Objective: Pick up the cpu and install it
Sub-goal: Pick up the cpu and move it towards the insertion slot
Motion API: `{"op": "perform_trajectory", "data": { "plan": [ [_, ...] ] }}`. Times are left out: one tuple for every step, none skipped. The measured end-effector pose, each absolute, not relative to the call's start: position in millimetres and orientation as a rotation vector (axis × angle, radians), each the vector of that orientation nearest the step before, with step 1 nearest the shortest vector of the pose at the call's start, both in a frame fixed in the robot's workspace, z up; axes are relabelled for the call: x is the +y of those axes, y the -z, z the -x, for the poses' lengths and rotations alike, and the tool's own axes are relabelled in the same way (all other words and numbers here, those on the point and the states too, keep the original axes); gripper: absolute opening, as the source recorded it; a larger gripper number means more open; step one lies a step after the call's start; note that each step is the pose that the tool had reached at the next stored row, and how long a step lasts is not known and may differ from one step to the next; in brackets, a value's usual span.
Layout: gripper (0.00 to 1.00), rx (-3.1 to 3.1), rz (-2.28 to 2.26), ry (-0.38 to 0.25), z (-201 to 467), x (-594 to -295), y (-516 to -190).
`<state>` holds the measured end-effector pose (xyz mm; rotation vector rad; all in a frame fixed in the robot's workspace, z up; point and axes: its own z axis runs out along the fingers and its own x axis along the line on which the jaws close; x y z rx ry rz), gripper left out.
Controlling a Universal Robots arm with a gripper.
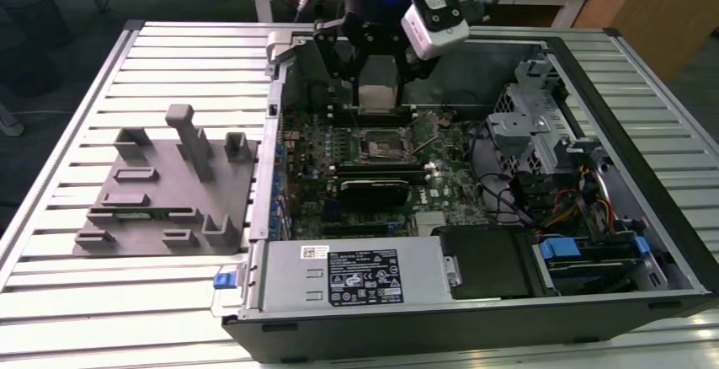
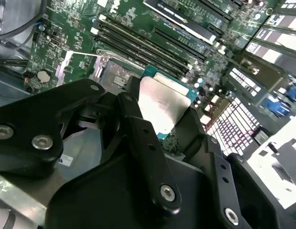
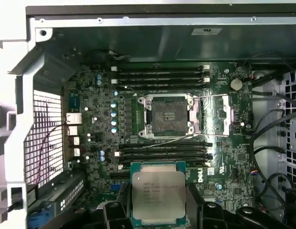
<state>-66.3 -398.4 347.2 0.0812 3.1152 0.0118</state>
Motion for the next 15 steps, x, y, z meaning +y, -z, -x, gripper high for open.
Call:
{"op": "perform_trajectory", "data": {
  "plan": [
    [0.55,3.116,-0.081,-0.012,65.1,-398.4,-345.7],
    [0.55,3.116,-0.081,-0.012,63.9,-398.4,-344.2],
    [0.55,3.116,-0.081,-0.012,62.8,-398.4,-342.9],
    [0.55,3.116,-0.081,-0.012,61.8,-398.4,-341.7],
    [0.55,3.117,-0.081,-0.012,60.7,-398.4,-340.6],
    [0.55,3.117,-0.081,-0.012,59.5,-398.4,-339.5],
    [0.55,3.118,-0.081,-0.012,58.3,-398.4,-338.4],
    [0.55,3.118,-0.081,-0.012,57.0,-398.4,-337.2],
    [0.55,3.119,-0.081,-0.012,55.7,-398.4,-336.0],
    [0.55,3.119,-0.081,-0.012,54.3,-398.4,-334.7],
    [0.55,3.12,-0.081,-0.012,52.9,-398.4,-333.3],
    [0.55,3.12,-0.081,-0.011,51.5,-398.4,-331.8],
    [0.55,3.121,-0.081,-0.012,50.0,-398.4,-330.3],
    [0.55,3.121,-0.081,-0.012,48.5,-398.4,-328.9],
    [0.55,3.122,-0.082,-0.012,47.0,-398.4,-327.5]
  ]
}}
